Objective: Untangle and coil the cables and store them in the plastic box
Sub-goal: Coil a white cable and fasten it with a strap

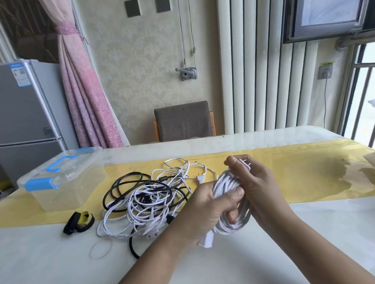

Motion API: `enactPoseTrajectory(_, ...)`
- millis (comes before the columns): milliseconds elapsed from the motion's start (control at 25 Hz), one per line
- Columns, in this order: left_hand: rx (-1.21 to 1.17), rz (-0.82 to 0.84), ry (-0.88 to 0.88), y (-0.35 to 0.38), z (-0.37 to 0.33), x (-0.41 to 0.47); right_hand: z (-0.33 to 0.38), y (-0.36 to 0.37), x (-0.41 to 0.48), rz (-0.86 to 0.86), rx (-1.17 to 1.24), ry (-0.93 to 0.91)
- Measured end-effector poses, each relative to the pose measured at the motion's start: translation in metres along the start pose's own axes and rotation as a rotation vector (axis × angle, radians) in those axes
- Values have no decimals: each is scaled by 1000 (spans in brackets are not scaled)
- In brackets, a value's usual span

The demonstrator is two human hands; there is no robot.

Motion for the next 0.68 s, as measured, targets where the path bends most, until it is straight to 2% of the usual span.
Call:
enactPoseTrajectory(160,28,-40,27,-5,0,1,-2,-2,1,384,9,212)
enactPoseTrajectory(240,-20,-27,-18,-14,-5,1,-6,1,2,477,28,234)
enactPoseTrajectory(400,-59,47,-117,-25,-14,1,-16,9,-1,501,233,313)
enactPoseTrajectory(520,28,70,-161,-30,-14,0,-16,15,-4,541,400,405)
enactPoseTrajectory(600,163,82,-172,-32,-11,-1,-20,13,-1,486,359,448)
enactPoseTrajectory(680,258,70,-182,-30,-6,0,-24,13,1,338,247,438)
Point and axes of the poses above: each hand's wrist, its own x-axis towards the middle knuckle, its own y-axis out of the palm, z = x × y, the point moved 2 cm from there along x, towards the middle knuckle, and after that the axes turned 3 degrees about -z, right-handed, at the moved point
